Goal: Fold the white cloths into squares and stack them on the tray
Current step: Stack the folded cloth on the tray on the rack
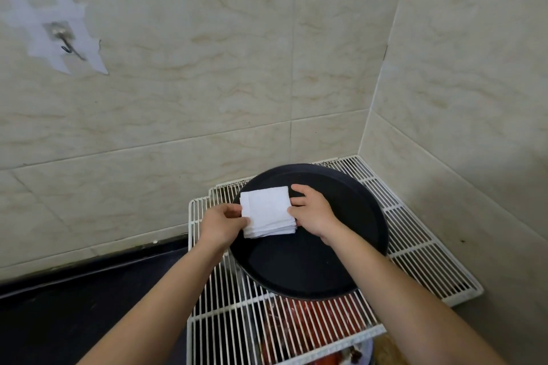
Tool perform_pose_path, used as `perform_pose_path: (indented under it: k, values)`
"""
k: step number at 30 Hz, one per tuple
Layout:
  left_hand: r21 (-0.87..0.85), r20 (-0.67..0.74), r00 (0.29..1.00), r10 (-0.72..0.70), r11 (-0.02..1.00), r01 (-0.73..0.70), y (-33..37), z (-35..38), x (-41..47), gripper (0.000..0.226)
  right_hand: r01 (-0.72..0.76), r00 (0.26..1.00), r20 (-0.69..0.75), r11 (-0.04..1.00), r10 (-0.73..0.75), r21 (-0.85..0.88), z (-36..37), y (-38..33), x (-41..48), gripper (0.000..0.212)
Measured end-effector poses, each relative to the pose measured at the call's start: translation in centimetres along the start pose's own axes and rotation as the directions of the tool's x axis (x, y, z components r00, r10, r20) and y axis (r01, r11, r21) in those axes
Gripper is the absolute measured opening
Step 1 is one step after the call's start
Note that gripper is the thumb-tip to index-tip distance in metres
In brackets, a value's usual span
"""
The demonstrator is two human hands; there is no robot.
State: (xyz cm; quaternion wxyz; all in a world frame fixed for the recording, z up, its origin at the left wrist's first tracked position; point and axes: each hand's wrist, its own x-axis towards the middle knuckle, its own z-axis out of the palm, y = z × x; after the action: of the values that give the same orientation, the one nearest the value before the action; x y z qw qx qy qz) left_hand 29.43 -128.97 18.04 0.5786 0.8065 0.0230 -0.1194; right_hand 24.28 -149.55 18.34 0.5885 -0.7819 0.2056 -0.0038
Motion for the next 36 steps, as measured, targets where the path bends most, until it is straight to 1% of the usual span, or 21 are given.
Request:
perform_pose_path:
  k: [1, 3, 4, 6, 7, 8, 9, 10, 12, 14, 15, 17, 20, 22, 24, 27, 28, 30, 32, 34, 36]
  values:
    - [0.047, 0.010, 1.000, 0.007, 0.999, -0.008, -0.1, -0.1, -0.1, 0.026, 0.004, 1.000, -0.007, 0.999, -0.005, -0.033, 0.0, -0.2, -0.3, 0.066]
    - [0.072, 0.010, 1.000, 0.030, 0.997, -0.031, 0.1, -0.5, -0.4, 0.029, 0.019, 0.999, -0.034, 0.995, -0.023, -0.094, -0.3, -0.8, -0.9, 0.063]
    - [0.091, -0.016, 0.997, 0.071, 0.993, -0.070, 0.5, -1.0, -0.6, 0.031, 0.043, 0.997, -0.062, 0.988, -0.053, -0.149, -0.6, -1.4, -1.4, 0.061]
    - [0.211, -0.068, 0.969, 0.238, 0.953, -0.220, 1.6, -2.8, -1.4, 0.040, 0.131, 0.977, -0.118, 0.935, -0.178, -0.329, -1.3, -2.8, -2.5, 0.056]
    - [0.308, -0.074, 0.934, 0.349, 0.899, -0.311, 2.1, -3.9, -1.9, 0.045, 0.179, 0.957, -0.132, 0.885, -0.258, -0.431, -1.6, -3.5, -2.9, 0.055]
    - [0.431, -0.068, 0.891, 0.450, 0.818, -0.380, 2.4, -5.1, -2.3, 0.050, 0.220, 0.935, -0.132, 0.829, -0.330, -0.515, -1.7, -4.2, -3.4, 0.054]
    - [0.564, -0.063, 0.849, 0.524, 0.721, -0.403, 2.7, -6.5, -3.1, 0.055, 0.258, 0.911, -0.121, 0.775, -0.393, -0.576, -1.5, -4.9, -3.9, 0.055]
    - [0.679, -0.064, 0.814, 0.577, 0.623, -0.388, 2.7, -7.9, -3.8, 0.060, 0.292, 0.887, -0.106, 0.724, -0.450, -0.624, -1.1, -5.5, -4.4, 0.056]
    - [0.828, -0.070, 0.755, 0.652, 0.461, -0.321, 2.4, -10.6, -5.5, 0.067, 0.354, 0.826, -0.068, 0.610, -0.559, -0.709, 0.7, -6.3, -5.3, 0.059]
    - [0.898, -0.084, 0.725, 0.684, 0.366, -0.242, 1.4, -13.5, -7.4, 0.072, 0.442, 0.745, 0.015, 0.476, -0.667, -0.761, 3.7, -6.7, -6.1, 0.063]
    - [0.922, -0.090, 0.724, 0.684, 0.332, -0.199, 0.7, -14.6, -8.2, 0.073, 0.480, 0.716, 0.063, 0.424, -0.695, -0.768, 5.2, -6.8, -6.4, 0.065]
    - [0.959, -0.148, 0.745, 0.651, 0.278, -0.052, -1.7, -17.9, -10.5, 0.077, 0.580, 0.664, 0.192, 0.336, -0.723, -0.742, 9.9, -6.9, -7.1, 0.069]
    - [0.970, -0.223, 0.774, 0.592, 0.213, 0.117, -5.6, -22.6, -13.6, 0.083, 0.662, 0.578, 0.304, 0.217, -0.757, -0.718, 16.2, -6.7, -8.2, 0.078]
    - [0.954, -0.296, 0.779, 0.552, 0.200, 0.222, -8.3, -27.0, -16.6, 0.083, 0.715, 0.534, 0.367, 0.175, -0.762, -0.677, 21.3, -7.0, -10.3, 0.080]
    - [0.937, -0.349, 0.778, 0.523, 0.185, 0.296, -10.4, -31.2, -19.5, 0.082, 0.753, 0.509, 0.409, 0.162, -0.757, -0.638, 25.6, -7.6, -12.5, 0.080]
    - [0.908, -0.418, 0.780, 0.466, 0.189, 0.374, -13.4, -37.6, -25.1, 0.081, 0.805, 0.421, 0.494, 0.062, -0.760, -0.590, 32.5, -8.4, -16.4, 0.079]
    - [0.905, -0.423, 0.776, 0.468, 0.183, 0.384, -14.3, -38.8, -26.5, 0.081, 0.810, 0.407, 0.519, 0.034, -0.751, -0.586, 34.0, -8.5, -17.2, 0.079]
    - [0.879, -0.474, 0.757, 0.449, 0.196, 0.434, -17.9, -43.5, -31.8, 0.081, 0.832, 0.341, 0.567, -0.040, -0.750, -0.553, 39.8, -9.2, -21.4, 0.079]
    - [0.860, -0.506, 0.743, 0.438, 0.193, 0.472, -20.8, -47.8, -36.4, 0.080, 0.849, 0.334, 0.590, -0.037, -0.735, -0.527, 45.5, -10.0, -25.9, 0.079]
    - [0.825, -0.561, 0.720, 0.409, 0.203, 0.527, -23.7, -52.4, -41.6, 0.079, 0.879, 0.299, 0.620, -0.043, -0.725, -0.475, 52.0, -10.7, -31.2, 0.079]
    - [0.770, -0.635, 0.675, 0.375, 0.245, 0.588, -26.3, -55.7, -46.5, 0.079, 0.908, 0.262, 0.670, -0.058, -0.694, -0.415, 57.5, -11.0, -36.2, 0.080]
